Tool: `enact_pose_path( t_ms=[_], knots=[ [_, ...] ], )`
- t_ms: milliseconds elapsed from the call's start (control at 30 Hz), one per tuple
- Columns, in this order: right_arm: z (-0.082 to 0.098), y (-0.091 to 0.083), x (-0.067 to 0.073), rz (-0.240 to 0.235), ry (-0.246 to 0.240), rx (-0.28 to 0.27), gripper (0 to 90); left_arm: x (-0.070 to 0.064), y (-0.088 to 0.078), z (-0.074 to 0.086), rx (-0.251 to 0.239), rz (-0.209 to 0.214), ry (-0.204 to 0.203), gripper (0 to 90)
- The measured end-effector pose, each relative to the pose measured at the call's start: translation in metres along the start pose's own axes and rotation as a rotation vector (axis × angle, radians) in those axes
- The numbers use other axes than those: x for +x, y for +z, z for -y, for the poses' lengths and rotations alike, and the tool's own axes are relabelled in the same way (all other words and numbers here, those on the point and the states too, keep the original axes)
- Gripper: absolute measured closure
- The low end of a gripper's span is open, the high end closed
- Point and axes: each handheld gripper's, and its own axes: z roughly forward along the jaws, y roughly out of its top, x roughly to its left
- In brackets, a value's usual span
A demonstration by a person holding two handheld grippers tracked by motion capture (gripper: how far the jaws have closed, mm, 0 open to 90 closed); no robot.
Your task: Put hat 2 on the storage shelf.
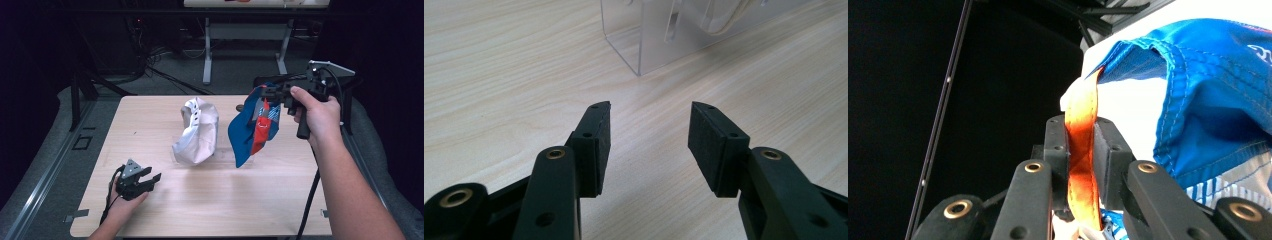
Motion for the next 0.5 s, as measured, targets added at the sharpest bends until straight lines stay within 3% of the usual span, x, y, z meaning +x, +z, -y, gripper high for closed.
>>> enact_pose_path(
  t_ms=[500],
  knots=[
    [-0.022,0.022,-0.018,0.072,0.063,-0.055,78.7,0.003,-0.001,0.0,0.005,0.005,-0.002,52.2]
  ],
)
